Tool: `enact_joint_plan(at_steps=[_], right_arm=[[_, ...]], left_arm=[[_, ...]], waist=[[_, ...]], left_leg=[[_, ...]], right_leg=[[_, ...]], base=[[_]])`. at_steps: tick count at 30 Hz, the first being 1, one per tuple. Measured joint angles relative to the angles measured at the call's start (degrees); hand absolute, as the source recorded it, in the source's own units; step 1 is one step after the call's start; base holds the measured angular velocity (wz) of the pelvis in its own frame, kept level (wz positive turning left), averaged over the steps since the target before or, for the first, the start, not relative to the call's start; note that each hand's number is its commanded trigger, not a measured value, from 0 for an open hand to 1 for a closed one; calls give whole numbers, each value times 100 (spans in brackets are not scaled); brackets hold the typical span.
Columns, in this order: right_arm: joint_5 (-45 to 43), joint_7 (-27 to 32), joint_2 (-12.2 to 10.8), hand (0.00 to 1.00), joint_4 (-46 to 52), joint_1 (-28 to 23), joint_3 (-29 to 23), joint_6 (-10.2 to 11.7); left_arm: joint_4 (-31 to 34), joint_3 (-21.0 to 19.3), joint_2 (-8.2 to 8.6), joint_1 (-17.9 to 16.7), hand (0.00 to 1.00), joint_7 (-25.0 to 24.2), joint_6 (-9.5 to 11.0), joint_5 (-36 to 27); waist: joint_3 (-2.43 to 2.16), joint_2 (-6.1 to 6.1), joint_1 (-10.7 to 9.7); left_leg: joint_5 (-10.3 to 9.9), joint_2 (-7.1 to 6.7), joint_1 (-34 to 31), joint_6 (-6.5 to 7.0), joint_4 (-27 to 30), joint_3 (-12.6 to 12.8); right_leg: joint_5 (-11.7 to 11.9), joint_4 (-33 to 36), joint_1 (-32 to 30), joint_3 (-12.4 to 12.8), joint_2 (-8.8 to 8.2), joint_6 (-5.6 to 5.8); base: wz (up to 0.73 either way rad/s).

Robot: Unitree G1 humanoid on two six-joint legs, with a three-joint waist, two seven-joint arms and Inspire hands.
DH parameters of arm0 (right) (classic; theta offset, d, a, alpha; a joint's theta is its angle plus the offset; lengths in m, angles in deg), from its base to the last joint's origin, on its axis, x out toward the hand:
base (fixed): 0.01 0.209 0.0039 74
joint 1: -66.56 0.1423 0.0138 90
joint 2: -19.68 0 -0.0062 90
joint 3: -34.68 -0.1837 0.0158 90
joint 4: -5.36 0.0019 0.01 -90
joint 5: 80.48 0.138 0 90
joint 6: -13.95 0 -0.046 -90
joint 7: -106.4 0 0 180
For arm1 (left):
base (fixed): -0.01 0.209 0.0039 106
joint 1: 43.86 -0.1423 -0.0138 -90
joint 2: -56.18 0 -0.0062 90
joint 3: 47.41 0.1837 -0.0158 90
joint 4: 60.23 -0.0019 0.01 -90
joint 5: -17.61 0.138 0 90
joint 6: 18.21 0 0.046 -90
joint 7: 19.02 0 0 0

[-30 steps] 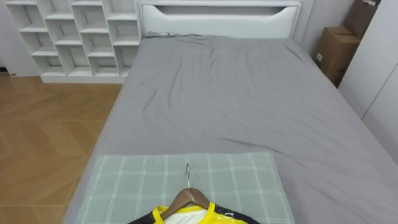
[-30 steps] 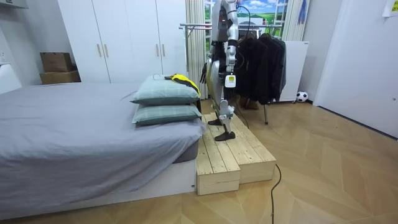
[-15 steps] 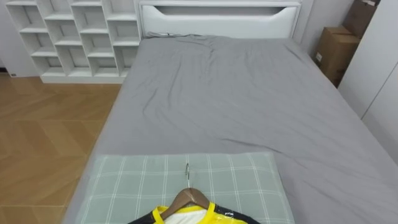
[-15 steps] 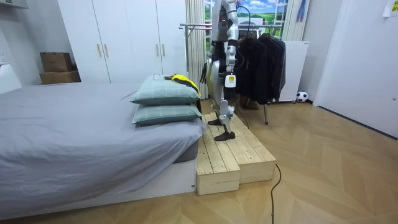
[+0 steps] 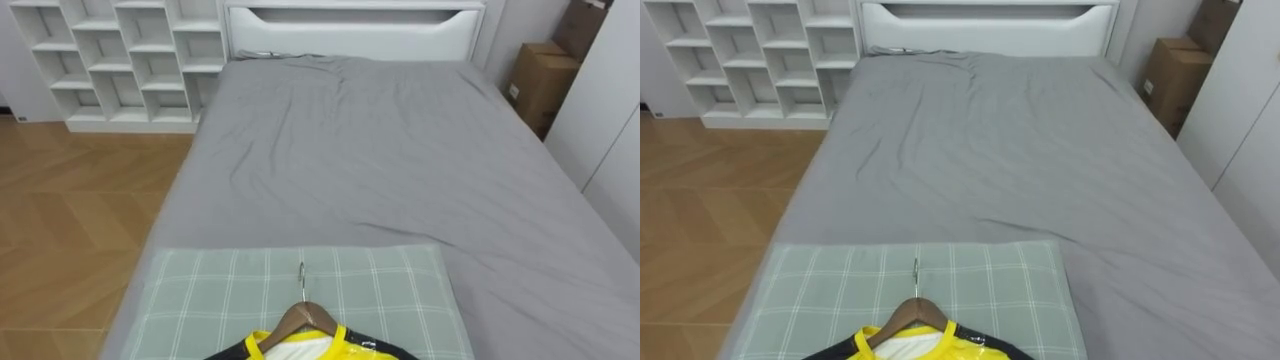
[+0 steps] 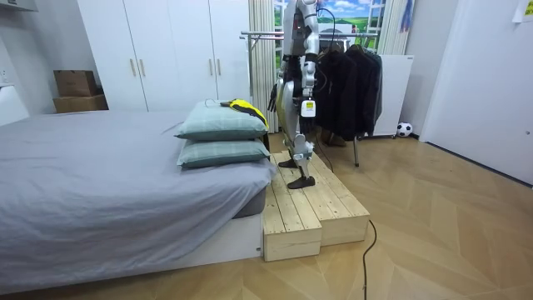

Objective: Hang clothes

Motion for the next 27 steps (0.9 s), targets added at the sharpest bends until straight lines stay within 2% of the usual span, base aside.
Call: enact_joint_plan(at_steps=[8,16,18,27], right_arm=[[-3,-2,1,0,1,1,0,-8],[-124,-4,6,0,3,26,-1,-9],[-157,-4,5,0,5,29,1,-6],[-169,66,2,0,5,22,10,-26]], left_arm=[[21,0,6,-1,0,104,0,1],[46,-1,4,-1,0,174,0,1],[58,-2,4,-1,0,214,0,5],[150,-26,9,40,0,651,6,-3]], waist=[[12,-24,-1],[-4,-23,-3],[-21,-14,-3],[-20,-15,-3]], left_leg=[[0,0,-6,0,0,-2],[0,-1,-11,0,3,-6],[0,-1,-9,0,3,-5],[1,-2,10,0,5,-5]], right_leg=[[0,0,2,0,1,0],[0,0,1,-3,1,0],[0,0,3,-6,1,0],[1,0,25,-7,1,0]], base=[[0],[0],[0],[0]])
